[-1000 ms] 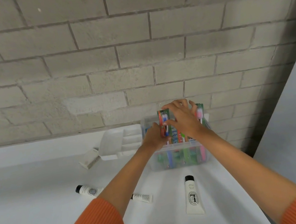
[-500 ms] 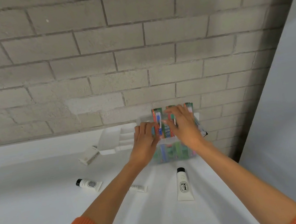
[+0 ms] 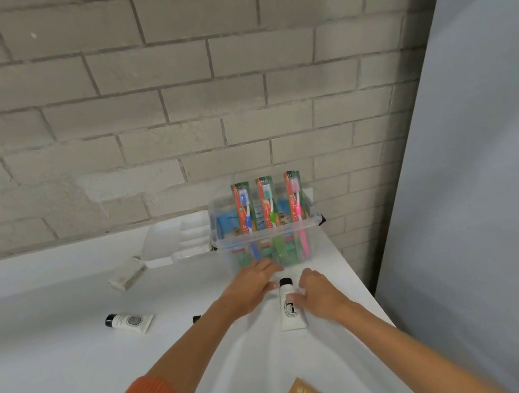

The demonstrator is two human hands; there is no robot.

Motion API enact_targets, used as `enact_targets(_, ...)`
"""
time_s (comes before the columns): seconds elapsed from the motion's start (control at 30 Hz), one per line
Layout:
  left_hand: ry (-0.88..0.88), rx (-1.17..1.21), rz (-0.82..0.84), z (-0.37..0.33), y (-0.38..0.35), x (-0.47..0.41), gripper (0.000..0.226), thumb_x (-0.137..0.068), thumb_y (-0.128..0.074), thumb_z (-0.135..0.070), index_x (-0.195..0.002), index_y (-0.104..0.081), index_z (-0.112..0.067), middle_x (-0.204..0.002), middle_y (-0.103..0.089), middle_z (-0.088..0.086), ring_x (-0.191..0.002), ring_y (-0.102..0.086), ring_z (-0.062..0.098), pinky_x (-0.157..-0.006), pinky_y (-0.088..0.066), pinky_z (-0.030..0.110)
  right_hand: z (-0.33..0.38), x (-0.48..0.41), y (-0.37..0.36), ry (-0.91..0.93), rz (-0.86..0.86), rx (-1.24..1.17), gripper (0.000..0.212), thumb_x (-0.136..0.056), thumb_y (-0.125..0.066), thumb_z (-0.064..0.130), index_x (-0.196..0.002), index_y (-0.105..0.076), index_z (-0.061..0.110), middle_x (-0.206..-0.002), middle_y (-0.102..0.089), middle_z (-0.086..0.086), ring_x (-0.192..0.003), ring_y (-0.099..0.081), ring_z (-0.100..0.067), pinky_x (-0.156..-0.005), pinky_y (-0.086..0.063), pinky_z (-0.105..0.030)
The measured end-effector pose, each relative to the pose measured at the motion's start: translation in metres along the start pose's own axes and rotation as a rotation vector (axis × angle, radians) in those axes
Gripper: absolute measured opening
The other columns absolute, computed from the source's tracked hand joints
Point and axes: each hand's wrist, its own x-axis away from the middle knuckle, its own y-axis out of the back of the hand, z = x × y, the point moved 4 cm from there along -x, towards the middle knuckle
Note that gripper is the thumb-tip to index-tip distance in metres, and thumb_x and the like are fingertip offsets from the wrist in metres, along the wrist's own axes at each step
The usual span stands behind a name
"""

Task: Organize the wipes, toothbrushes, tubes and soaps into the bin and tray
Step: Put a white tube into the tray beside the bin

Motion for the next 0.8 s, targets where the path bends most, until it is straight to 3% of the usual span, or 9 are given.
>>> enact_targets(0.1, -0.089, -0.060, 0.066, -0.008, -0.004, -0.005, 0.047, -0.095, -0.047, -0.021, -0.141, -0.038, -0.024, -0.150, -0.037, -0.004, -0.136, -0.034, 0.018, -0.110, -0.033, 0.033, -0.004, 0.004, -0.010, -0.061, 0.099, 0.016, 0.065, -0.083, -0.062, 0.046, -0.124, -0.039, 0.001, -0.127, -0.048, -0.015, -0.110, -0.050, -0.025, -0.077, -0.033, -0.027)
enact_targets(0.2, -0.142, -0.073, 0.156, -0.012, -0.010, -0.008, 0.050, -0.092, -0.053, -0.020, -0.140, -0.040, -0.028, -0.151, -0.036, -0.006, -0.137, -0.033, 0.017, -0.111, -0.032, 0.036, -0.005, 0.005, -0.018, -0.035, 0.135, 0.060, 0.072, -0.079, -0.066, 0.049, -0.127, -0.039, 0.001, -0.128, -0.050, -0.014, -0.118, -0.050, -0.026, -0.076, -0.037, -0.025)
enact_targets(0.3, -0.144, -0.031, 0.145, -0.008, -0.010, -0.008, 0.043, -0.089, -0.059, -0.017, -0.130, -0.053, -0.025, -0.140, -0.051, 0.000, -0.130, -0.043, 0.019, -0.106, -0.039, 0.036, -0.008, 0.002, -0.019, -0.051, 0.171, 0.039, 0.052, -0.076, -0.070, 0.047, -0.104, -0.044, 0.011, -0.113, -0.056, -0.010, -0.094, -0.054, -0.021, -0.053, -0.032, -0.019)
enact_targets(0.37, -0.129, -0.042, 0.108, -0.003, -0.007, -0.006, 0.037, -0.088, -0.059, -0.015, -0.124, -0.057, -0.021, -0.127, -0.057, 0.003, -0.120, -0.049, 0.021, -0.096, -0.043, 0.033, -0.009, 0.001, -0.015, -0.063, 0.192, 0.032, 0.041, -0.076, -0.071, 0.042, -0.088, -0.042, 0.015, -0.094, -0.053, -0.003, -0.078, -0.051, -0.016, -0.049, -0.030, -0.019)
enact_targets(0.57, -0.052, 0.020, 0.043, 0.011, -0.010, 0.013, 0.027, -0.088, -0.059, -0.020, -0.115, -0.057, -0.015, -0.117, -0.051, 0.005, -0.108, -0.048, 0.020, -0.086, -0.046, 0.033, -0.004, -0.005, -0.002, -0.005, 0.138, -0.045, 0.032, -0.077, -0.074, 0.022, -0.070, -0.043, 0.022, -0.101, -0.059, -0.010, -0.071, -0.058, -0.019, -0.052, -0.041, -0.018)
enact_targets(0.67, -0.025, 0.069, 0.028, 0.013, -0.007, 0.020, 0.026, -0.087, -0.060, -0.023, -0.110, -0.054, -0.012, -0.115, -0.051, 0.005, -0.104, -0.049, 0.020, -0.081, -0.042, 0.029, 0.005, -0.007, 0.004, 0.027, 0.070, -0.033, 0.026, -0.076, -0.074, 0.027, -0.079, -0.049, 0.020, -0.105, -0.061, -0.011, -0.082, -0.060, -0.024, -0.064, -0.045, -0.027)
enact_targets(0.8, 0.057, 0.128, -0.008, 0.022, 0.004, 0.031, 0.029, -0.088, -0.059, -0.025, -0.114, -0.051, -0.013, -0.117, -0.052, 0.005, -0.105, -0.052, 0.022, -0.086, -0.048, 0.033, 0.033, -0.005, 0.020, 0.104, -0.026, 0.042, 0.026, -0.077, -0.072, 0.032, -0.094, -0.061, 0.016, -0.103, -0.066, -0.007, -0.091, -0.062, -0.023, -0.075, -0.049, -0.035)
